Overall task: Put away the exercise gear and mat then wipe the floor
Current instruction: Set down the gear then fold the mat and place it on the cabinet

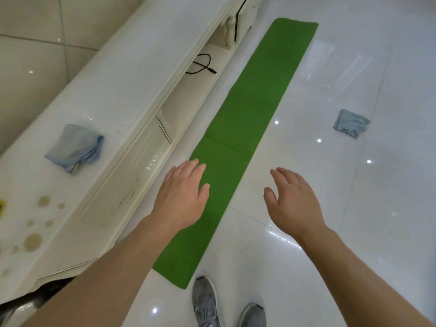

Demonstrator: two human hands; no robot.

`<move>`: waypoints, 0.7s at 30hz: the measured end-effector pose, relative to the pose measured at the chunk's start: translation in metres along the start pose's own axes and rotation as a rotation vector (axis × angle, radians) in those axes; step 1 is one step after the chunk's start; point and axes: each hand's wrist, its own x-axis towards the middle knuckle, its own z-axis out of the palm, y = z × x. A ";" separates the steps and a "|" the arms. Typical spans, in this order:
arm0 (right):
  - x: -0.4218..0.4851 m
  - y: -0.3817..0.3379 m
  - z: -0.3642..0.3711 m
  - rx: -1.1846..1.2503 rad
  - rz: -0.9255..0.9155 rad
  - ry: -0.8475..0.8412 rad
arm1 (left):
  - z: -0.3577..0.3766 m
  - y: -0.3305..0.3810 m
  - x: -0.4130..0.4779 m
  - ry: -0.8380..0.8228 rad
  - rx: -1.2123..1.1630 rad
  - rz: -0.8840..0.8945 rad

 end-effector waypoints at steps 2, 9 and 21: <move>-0.013 0.009 0.007 -0.004 -0.008 0.007 | 0.013 0.005 -0.009 0.002 0.017 0.003; -0.054 0.036 0.037 -0.019 -0.046 0.006 | 0.057 0.025 -0.044 -0.002 0.043 -0.005; -0.051 0.028 0.153 -0.039 -0.110 -0.060 | 0.158 -0.043 -0.051 -0.028 0.031 -0.015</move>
